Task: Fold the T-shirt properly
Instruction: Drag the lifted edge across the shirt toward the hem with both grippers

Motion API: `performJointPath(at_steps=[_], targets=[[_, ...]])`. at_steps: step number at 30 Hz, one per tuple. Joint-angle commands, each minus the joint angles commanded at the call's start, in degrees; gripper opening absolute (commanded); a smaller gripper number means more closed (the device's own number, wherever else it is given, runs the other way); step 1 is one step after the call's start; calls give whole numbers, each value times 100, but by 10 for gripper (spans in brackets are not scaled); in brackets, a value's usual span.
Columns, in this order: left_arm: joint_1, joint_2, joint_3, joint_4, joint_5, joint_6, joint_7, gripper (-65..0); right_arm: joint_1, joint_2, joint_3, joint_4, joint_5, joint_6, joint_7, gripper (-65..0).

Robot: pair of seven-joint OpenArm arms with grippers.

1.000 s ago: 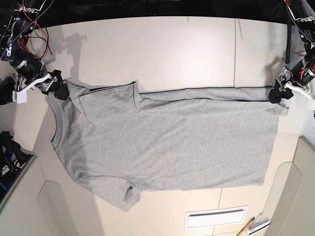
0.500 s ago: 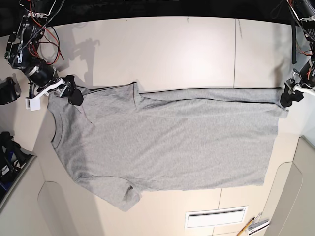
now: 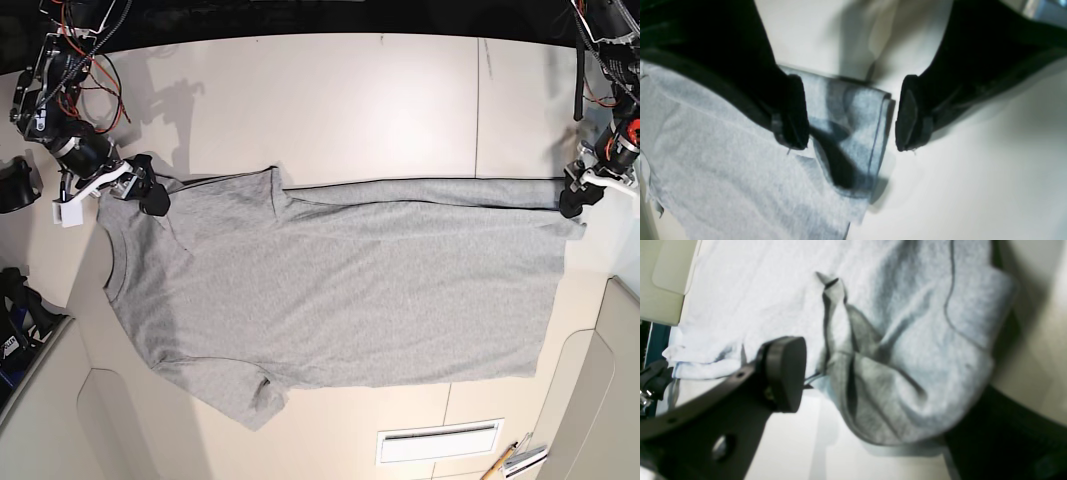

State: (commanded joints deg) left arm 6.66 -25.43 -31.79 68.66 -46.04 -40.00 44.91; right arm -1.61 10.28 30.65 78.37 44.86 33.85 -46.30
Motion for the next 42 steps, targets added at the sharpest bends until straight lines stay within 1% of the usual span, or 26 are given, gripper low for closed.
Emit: performJointPath(at_steps=[3,6,7,8,9,10,11,12,14,15,16,17,20,22,24,25,28,30,37,42], targets=[[2,175,59,0,-37,0,35,-201,17,0,-186,0,101,2,2,-196],[-7,271,114,2,-46,0,31,-209,31,0,-503,0,103,2,17,-197],[-13,289,114,2,-42,0,31,-244,33,0,-603,0,101,2,31,-197],[-13,289,114,2,-44,0,33,-301,33,0,-688,0,98,2,59,-197],[-15,286,114,2,-42,0,33,-380,31,0,-745,0,70,2,118,-199],[-15,286,114,2,-42,0,31,-465,31,0,-769,0,7,2,208,-229],[-17,286,114,2,-42,0,31,-533,33,0,-769,0,-33,0,306,-286],[-26,284,114,2,-39,0,33,-583,39,2,-769,0,-63,0,354,-363],[-76,286,114,2,-9,0,42,-645,111,0,-769,0,-166,0,389,-543],[-118,286,114,2,22,0,63,-650,168,0,-769,0,-210,0,387,-634],[-177,284,114,7,28,0,120,-650,221,2,-769,0,-251,2,385,-650],[-234,269,114,7,15,0,192,-650,273,2,-763,0,-254,2,363,-650],[-313,201,111,155,-216,0,579,-650,330,4,-706,83,-240,2,68,-650],[-310,146,111,372,-409,0,953,-650,313,7,-588,190,-240,2,-177,-650],[-203,72,107,660,-437,0,1141,-650,199,24,-439,363,-219,2,-221,-650],[-107,11,107,793,-439,0,1147,-650,116,35,-367,466,-197,4,-262,-650],[232,-168,107,1106,-461,0,1150,-650,-184,133,-262,728,136,4,-479,-650],[461,-243,107,1318,-588,0,1156,-650,-369,170,-243,907,166,4,-538,-650],[1257,-251,96,2100,-601,0,1276,-650,-1207,227,-210,1665,170,4,-632,-650],[1733,-251,90,2485,-599,0,1349,-650,-1718,245,-197,2017,190,4,-647,-650]])
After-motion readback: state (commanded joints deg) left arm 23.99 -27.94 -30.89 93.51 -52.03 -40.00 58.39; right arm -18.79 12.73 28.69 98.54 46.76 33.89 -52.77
